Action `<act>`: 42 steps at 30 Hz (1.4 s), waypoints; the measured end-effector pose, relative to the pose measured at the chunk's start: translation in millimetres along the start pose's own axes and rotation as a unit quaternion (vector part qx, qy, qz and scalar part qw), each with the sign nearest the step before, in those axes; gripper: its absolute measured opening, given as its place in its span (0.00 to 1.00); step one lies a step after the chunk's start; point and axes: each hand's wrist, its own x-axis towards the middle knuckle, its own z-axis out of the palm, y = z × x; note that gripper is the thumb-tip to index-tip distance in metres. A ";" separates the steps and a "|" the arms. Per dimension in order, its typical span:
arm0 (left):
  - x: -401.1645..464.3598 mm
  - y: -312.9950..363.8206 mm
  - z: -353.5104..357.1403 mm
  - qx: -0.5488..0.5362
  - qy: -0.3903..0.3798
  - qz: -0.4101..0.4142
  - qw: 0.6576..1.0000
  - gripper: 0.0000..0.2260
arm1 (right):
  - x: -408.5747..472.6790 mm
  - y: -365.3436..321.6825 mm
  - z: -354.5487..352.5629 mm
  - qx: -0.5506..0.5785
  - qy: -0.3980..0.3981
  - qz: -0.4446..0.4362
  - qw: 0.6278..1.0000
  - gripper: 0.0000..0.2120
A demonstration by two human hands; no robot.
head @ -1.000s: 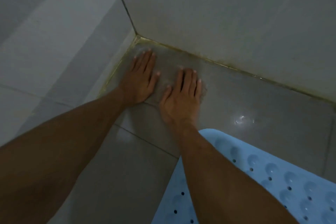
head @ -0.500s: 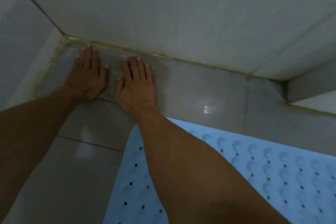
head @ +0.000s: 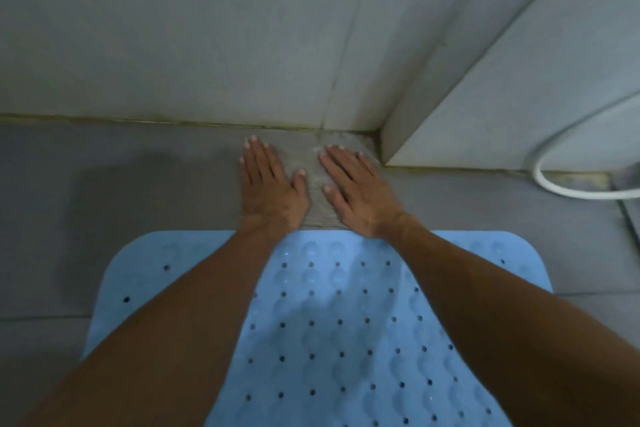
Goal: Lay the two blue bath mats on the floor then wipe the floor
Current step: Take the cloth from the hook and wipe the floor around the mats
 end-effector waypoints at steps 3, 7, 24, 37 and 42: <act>-23.3 54.9 14.6 -0.008 -0.002 -0.010 1.000 0.35 | -36.3 49.1 -16.5 -0.018 -0.036 -0.063 0.997 0.27; -46.2 103.7 28.2 -0.027 0.002 -0.013 1.000 0.36 | -69.3 90.9 -31.0 -0.032 -0.073 -0.068 0.995 0.27; -109.2 400.2 113.7 0.040 -0.108 0.172 0.978 0.36 | -275.2 328.0 -100.7 -0.012 -0.128 0.208 0.970 0.34; -236.8 411.7 130.4 0.069 -0.111 0.266 0.955 0.35 | -415.6 291.2 -93.5 -0.034 -0.132 0.233 0.963 0.33; -337.2 393.5 129.6 0.052 -0.144 0.284 0.947 0.35 | -505.9 240.6 -92.2 -0.024 -0.147 0.244 0.958 0.32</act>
